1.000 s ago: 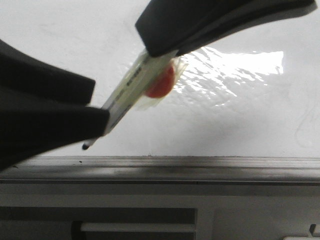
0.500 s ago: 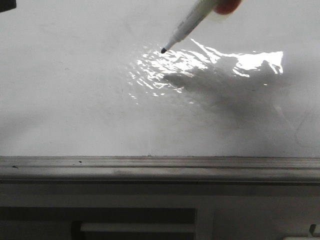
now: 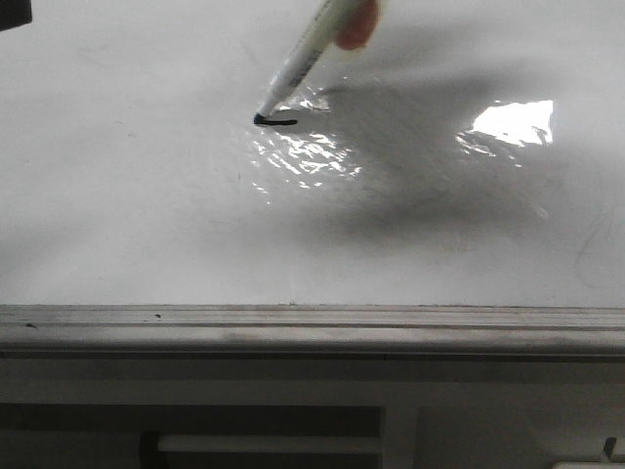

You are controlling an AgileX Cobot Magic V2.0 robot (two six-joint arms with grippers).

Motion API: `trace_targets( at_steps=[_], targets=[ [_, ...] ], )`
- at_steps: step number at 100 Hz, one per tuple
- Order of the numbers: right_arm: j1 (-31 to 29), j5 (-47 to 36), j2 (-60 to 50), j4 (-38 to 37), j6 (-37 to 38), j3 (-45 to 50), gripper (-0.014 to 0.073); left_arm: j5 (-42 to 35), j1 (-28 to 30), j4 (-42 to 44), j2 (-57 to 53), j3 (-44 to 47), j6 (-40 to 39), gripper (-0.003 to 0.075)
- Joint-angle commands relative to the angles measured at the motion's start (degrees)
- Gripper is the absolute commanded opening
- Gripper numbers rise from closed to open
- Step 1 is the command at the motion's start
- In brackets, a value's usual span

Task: Write number 9 on whiteboard

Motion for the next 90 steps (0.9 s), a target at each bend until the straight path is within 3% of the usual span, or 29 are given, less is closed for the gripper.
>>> trace_targets(
  at_steps=[1, 18, 54, 90],
  targets=[
    [0.84, -2.14, 1.57, -1.15, -0.52, -2.8, -0.006, -4.0, 0.19, -1.01, -0.11, -1.56, -0.55, 0.0283],
    [2.45, 3.06, 1.43, -1.73, -0.4, -2.35, -0.0055, -3.87, 0.19, -1.01, -0.11, -1.56, -0.55, 0.0283],
    [-2.21, 3.89, -1.26, -3.74, -0.4, -4.55, -0.0046, -3.87, 0.19, -1.01, -0.11, -1.56, -0.55, 0.0283],
    [-2.19, 2.41, -1.26, -3.74, -0.4, -5.03, -0.0046, -3.87, 0.19, -1.01, -0.11, -1.56, -0.55, 0.0283]
  ],
)
